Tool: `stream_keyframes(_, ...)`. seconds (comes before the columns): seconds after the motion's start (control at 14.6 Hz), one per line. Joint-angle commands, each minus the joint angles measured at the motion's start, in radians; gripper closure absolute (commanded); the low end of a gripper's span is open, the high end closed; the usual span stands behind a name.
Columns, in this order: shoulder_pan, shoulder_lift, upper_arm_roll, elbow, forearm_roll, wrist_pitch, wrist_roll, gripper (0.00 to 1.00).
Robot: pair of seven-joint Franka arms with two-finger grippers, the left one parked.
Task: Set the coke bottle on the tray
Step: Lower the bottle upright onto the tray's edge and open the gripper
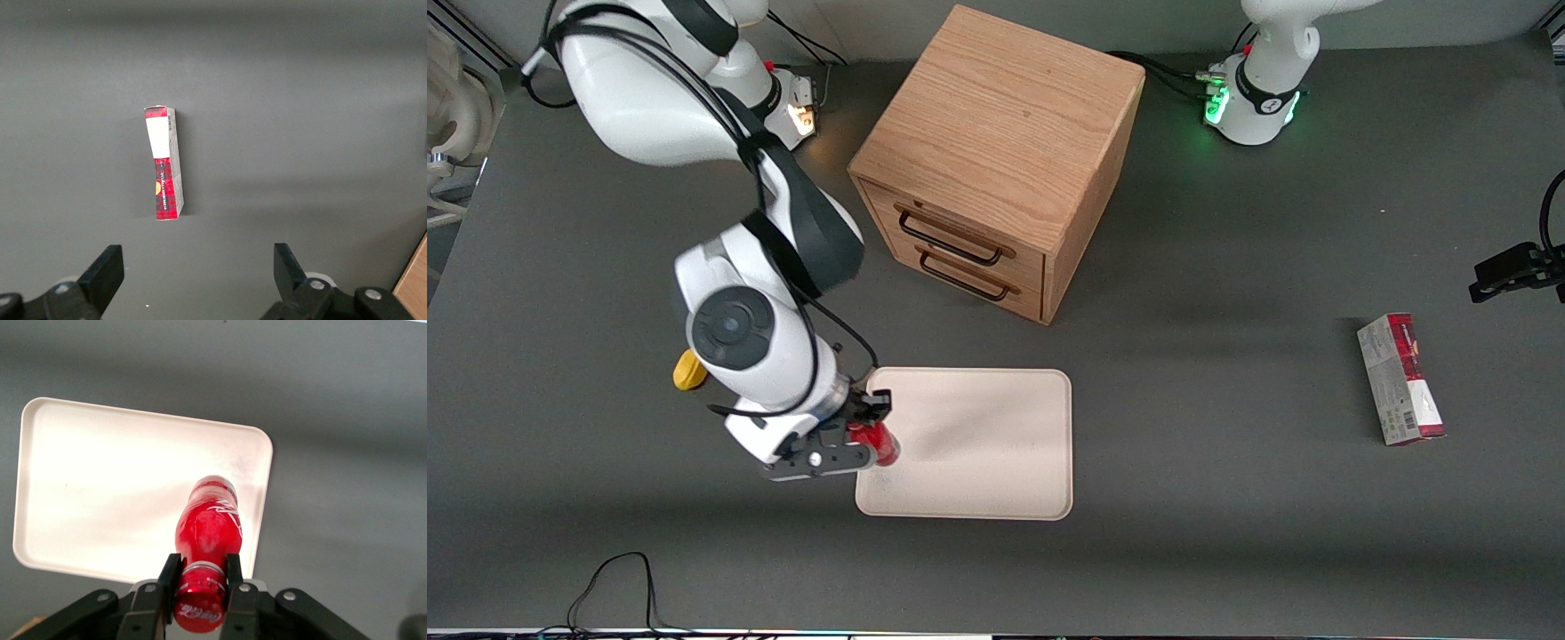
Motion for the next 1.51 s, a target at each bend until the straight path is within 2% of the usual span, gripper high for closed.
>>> stream_keyframes(0.0, -0.011, 0.092, 0.021, 0.062, -0.048, 0.066, 0.010, 1.00)
stream_keyframes(0.34, -0.011, 0.138, 0.019, 0.047, -0.103, 0.099, -0.002, 1.00)
stream_keyframes(0.41, -0.011, 0.138, 0.019, 0.047, -0.103, 0.102, -0.002, 0.91)
stream_keyframes(0.48, -0.012, 0.140, 0.019, 0.047, -0.103, 0.106, 0.004, 0.10)
stream_keyframes(0.55, -0.011, 0.138, 0.018, 0.038, -0.105, 0.125, 0.010, 0.00)
stream_keyframes(0.96, -0.012, 0.118, 0.001, 0.035, -0.106, 0.148, -0.003, 0.00)
stream_keyframes(1.1, -0.012, 0.071, -0.015, 0.021, -0.103, 0.134, -0.008, 0.00)
stream_keyframes(1.24, -0.012, -0.053, -0.076, -0.110, -0.086, 0.106, -0.032, 0.00)
stream_keyframes(1.3, -0.012, -0.128, -0.121, -0.195, -0.044, 0.108, -0.048, 0.00)
stream_keyframes(1.44, 0.008, -0.266, -0.250, -0.336, 0.105, 0.117, -0.117, 0.00)
